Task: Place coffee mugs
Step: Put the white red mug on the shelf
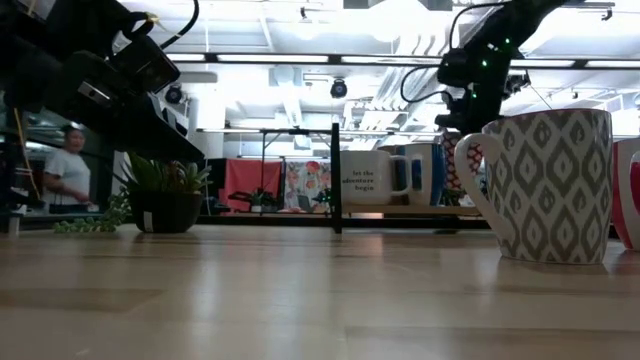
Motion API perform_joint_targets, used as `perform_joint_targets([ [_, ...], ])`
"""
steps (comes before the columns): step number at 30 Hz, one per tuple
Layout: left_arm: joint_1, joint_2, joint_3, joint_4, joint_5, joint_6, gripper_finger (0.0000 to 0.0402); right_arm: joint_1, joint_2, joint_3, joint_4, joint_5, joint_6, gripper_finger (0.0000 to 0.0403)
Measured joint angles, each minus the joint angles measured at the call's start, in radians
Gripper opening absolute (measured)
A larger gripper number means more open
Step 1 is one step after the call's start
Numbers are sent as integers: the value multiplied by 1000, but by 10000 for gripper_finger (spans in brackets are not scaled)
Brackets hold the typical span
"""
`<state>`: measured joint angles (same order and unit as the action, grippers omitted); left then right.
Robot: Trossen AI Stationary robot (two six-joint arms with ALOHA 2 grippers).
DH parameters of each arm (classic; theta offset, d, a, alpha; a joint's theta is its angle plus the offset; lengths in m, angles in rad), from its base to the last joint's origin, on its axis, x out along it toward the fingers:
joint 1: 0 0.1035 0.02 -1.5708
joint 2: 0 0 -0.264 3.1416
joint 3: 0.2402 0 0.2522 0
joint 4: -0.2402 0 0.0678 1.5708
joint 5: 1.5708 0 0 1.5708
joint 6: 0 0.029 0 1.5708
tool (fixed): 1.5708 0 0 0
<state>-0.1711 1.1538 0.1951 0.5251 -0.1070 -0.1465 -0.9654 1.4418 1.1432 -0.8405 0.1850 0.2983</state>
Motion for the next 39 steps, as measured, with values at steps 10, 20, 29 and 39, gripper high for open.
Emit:
perform_joint_targets([
  [10,0,0,0,0,0,-55,0,-10,0,-23,1,-61,14,0],
  [20,0,0,0,0,0,-60,0,-3,0,-23,33,-19,45,0],
  [29,0,0,0,0,0,-26,0,28,2,-23,23,-29,43,0],
  [39,0,0,0,-1,2,-26,0,50,30,-23,15,6,44,0],
])
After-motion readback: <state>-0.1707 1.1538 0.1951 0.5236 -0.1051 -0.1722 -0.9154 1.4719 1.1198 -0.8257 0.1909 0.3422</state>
